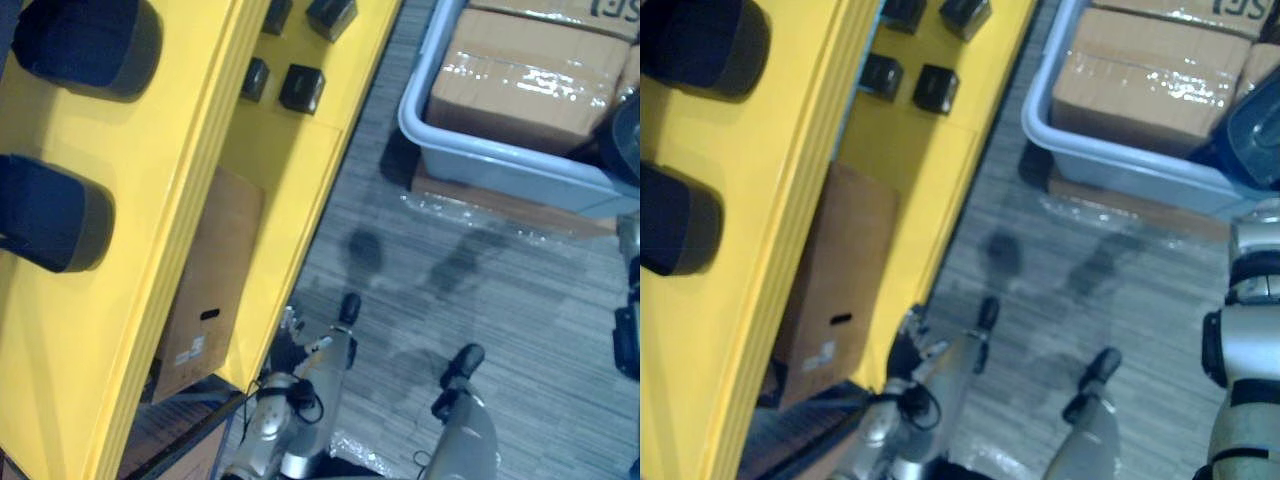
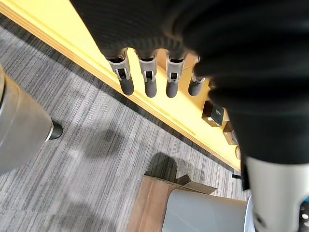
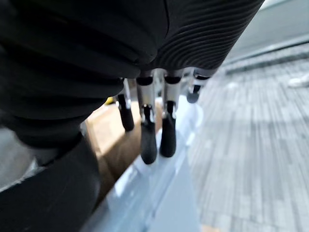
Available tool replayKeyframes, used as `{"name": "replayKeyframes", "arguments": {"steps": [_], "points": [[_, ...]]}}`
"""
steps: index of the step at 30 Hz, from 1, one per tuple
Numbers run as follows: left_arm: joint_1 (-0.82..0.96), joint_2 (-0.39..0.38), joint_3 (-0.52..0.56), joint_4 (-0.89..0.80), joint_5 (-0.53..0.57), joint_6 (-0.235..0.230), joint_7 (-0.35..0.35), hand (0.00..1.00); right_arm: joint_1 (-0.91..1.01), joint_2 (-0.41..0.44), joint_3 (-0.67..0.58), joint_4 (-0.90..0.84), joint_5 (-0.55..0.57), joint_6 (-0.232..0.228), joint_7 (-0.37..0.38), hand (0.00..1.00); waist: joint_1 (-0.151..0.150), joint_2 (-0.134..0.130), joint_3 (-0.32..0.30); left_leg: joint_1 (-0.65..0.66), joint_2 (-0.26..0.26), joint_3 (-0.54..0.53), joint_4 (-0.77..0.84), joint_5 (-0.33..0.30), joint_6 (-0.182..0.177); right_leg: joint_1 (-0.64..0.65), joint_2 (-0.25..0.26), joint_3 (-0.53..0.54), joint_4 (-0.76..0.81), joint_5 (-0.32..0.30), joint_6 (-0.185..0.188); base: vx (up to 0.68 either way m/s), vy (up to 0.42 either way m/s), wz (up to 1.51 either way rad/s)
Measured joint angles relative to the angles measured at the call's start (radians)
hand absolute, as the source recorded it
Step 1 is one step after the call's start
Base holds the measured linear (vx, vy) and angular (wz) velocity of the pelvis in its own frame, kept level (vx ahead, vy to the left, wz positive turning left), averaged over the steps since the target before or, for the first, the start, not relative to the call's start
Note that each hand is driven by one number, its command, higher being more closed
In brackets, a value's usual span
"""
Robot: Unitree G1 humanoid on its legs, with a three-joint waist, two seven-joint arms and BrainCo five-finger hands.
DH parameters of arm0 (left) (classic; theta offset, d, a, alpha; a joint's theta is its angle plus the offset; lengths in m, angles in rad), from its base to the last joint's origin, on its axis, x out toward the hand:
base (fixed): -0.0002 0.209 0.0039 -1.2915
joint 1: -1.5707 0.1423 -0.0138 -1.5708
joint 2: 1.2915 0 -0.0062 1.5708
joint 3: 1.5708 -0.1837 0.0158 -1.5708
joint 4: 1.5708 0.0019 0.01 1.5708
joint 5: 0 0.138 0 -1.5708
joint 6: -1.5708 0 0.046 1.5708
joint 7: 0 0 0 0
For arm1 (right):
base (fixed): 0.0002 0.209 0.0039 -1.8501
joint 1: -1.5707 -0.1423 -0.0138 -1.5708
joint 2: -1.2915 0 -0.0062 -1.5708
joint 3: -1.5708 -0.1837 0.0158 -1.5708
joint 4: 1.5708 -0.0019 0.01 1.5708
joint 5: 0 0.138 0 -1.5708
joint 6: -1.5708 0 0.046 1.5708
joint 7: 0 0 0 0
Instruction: Walk over and take plastic housings, then place them on the shelf
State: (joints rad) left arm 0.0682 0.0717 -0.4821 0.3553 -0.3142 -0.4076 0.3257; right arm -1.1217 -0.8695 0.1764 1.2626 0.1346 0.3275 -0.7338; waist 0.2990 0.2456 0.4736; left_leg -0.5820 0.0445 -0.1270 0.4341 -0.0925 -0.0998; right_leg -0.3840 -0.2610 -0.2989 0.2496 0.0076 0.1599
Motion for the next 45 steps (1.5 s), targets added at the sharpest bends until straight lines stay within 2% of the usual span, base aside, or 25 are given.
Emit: {"name": "replayKeyframes", "arguments": {"steps": [3,8,17,21,26,31,34,37,39,45], "points": [[0.000,-0.001,0.001,-0.003,-0.001,0.000,-0.006,0.00,-0.001,-0.019,0.003,-0.037,-0.001,-0.030,-0.031,0.00,0.002,0.008,-0.006,-0.006,-0.001,-0.002,0.006,0.000,0.000,-0.002,0.000,-0.002,-0.001,0.000,0.000,0.00,0.000,0.00],[0.002,-0.001,0.001,-0.017,-0.001,-0.001,-0.027,0.00,-0.004,-0.050,0.005,-0.076,0.000,-0.126,-0.063,0.00,-0.001,0.010,-0.007,-0.010,0.000,-0.001,0.026,-0.009,0.006,-0.001,0.001,0.000,0.004,0.000,0.000,0.00,0.004,-0.01],[0.015,-0.001,0.021,-0.022,-0.001,-0.005,-0.031,0.00,0.006,-0.058,-0.019,-0.217,0.008,-0.305,-0.176,0.00,-0.017,0.010,-0.007,-0.004,0.002,0.005,0.033,-0.012,0.005,0.000,0.001,0.007,0.007,0.000,0.001,0.00,-0.001,-0.01],[0.016,0.000,0.052,-0.034,-0.002,-0.005,-0.037,0.00,0.031,-0.058,-0.043,-0.284,0.002,-0.352,-0.211,0.00,-0.026,0.010,-0.007,0.003,0.004,0.012,0.032,-0.015,0.006,0.001,0.002,0.015,0.008,0.000,0.001,0.00,-0.002,-0.06],[0.018,0.000,0.078,-0.040,-0.003,-0.005,-0.038,0.00,0.069,-0.058,-0.082,-0.319,0.008,-0.370,-0.251,0.00,-0.036,0.010,-0.007,0.004,0.007,0.025,0.050,-0.030,0.010,0.001,0.003,0.030,0.006,0.002,0.004,0.01,0.014,-0.08],[0.018,0.001,0.080,-0.040,-0.003,-0.005,-0.039,0.00,0.099,-0.058,-0.109,-0.291,0.073,-0.370,-0.244,0.00,-0.039,0.010,-0.007,-0.002,0.006,0.027,0.059,-0.036,0.014,0.001,0.003,0.031,0.000,0.005,0.008,0.00,0.004,-0.01],[0.017,0.001,0.079,-0.039,-0.002,-0.004,-0.038,0.00,0.099,-0.059,-0.111,-0.226,0.145,-0.374,-0.183,0.00,-0.039,0.010,-0.007,-0.007,0.004,0.026,0.065,-0.039,0.015,0.001,0.002,0.031,-0.001,0.007,0.010,0.00,0.000,0.00],[0.017,0.001,0.078,-0.034,-0.002,-0.004,-0.037,0.00,0.099,-0.058,-0.110,-0.152,0.252,-0.374,-0.083,0.00,-0.034,0.010,-0.007,-0.012,0.002,0.023,0.066,-0.039,0.015,0.000,0.001,0.029,-0.005,0.009,0.012,0.00,0.003,0.01],[0.015,0.001,0.076,-0.014,-0.002,-0.004,-0.036,0.00,0.096,-0.059,-0.104,-0.124,0.273,-0.377,-0.044,0.00,-0.032,0.010,-0.007,-0.012,0.000,0.023,0.066,-0.039,0.015,0.000,0.000,0.028,-0.008,0.010,0.014,0.00,0.000,0.00],[0.009,-0.002,0.061,0.005,-0.002,-0.004,-0.037,0.00,0.041,-0.086,-0.072,-0.053,0.282,-0.391,-0.005,0.00,-0.017,0.018,-0.013,-0.017,-0.004,0.023,0.065,-0.039,0.015,-0.003,-0.003,0.028,-0.012,0.011,0.016,0.00,0.001,0.01]]}}
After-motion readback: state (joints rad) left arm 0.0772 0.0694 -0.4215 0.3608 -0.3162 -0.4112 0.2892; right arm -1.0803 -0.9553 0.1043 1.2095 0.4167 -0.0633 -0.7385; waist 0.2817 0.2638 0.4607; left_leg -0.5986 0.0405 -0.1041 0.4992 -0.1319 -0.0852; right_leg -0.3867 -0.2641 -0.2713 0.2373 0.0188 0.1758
